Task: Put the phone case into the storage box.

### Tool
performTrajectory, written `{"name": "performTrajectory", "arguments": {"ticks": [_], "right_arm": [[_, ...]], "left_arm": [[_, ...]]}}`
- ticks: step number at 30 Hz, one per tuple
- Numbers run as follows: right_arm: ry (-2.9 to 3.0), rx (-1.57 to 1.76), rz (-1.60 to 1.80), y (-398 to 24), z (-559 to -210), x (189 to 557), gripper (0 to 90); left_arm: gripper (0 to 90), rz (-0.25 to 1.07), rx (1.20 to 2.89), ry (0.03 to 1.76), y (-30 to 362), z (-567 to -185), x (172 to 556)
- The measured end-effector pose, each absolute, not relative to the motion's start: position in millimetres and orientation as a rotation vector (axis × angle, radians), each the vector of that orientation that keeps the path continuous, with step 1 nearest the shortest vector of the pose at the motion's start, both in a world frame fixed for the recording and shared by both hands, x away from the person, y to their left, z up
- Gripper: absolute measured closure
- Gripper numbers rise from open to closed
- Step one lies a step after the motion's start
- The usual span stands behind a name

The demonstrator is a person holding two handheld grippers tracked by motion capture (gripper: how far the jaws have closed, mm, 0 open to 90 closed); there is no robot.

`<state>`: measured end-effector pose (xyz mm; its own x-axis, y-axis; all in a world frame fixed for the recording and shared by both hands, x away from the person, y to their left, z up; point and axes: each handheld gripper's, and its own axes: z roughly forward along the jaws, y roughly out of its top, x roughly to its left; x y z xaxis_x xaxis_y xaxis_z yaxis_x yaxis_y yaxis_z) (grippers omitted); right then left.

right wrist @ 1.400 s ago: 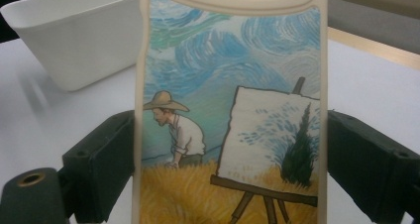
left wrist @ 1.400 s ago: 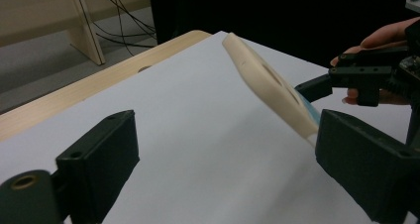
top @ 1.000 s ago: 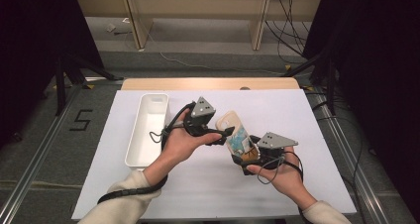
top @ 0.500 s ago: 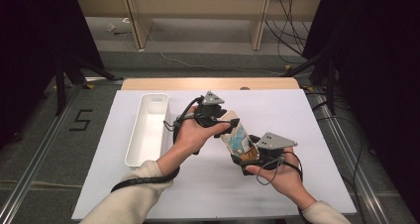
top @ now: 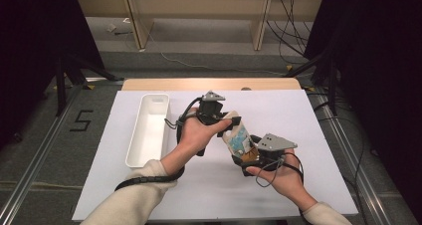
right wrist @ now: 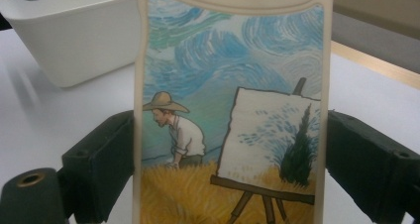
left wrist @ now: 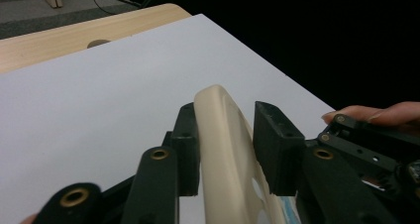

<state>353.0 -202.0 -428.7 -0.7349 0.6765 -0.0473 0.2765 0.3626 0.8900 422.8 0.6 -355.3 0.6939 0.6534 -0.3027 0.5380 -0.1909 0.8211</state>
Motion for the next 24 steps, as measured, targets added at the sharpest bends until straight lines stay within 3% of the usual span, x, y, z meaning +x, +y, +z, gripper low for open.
{"name": "performTrajectory", "arguments": {"ticks": [8,15,18,24], "right_arm": [[2.251,0.795,1.289,-198.9,-430.1,352.8,10.6],[2.267,0.793,1.339,-202.2,-430.2,356.9,9.4],[2.259,0.769,1.350,-205.8,-427.8,358.2,8.0],[2.238,0.782,1.375,-212.5,-423.5,361.5,8.0]], "left_arm": [[78.8,0.110,1.867,0.876,-2.8,-348.6,412.7],[79.2,0.111,1.860,0.832,-0.7,-342.8,410.3],[79.3,0.195,1.907,0.794,3.5,-340.6,410.8],[79.3,0.159,1.920,0.744,12.3,-341.7,409.5]]}}
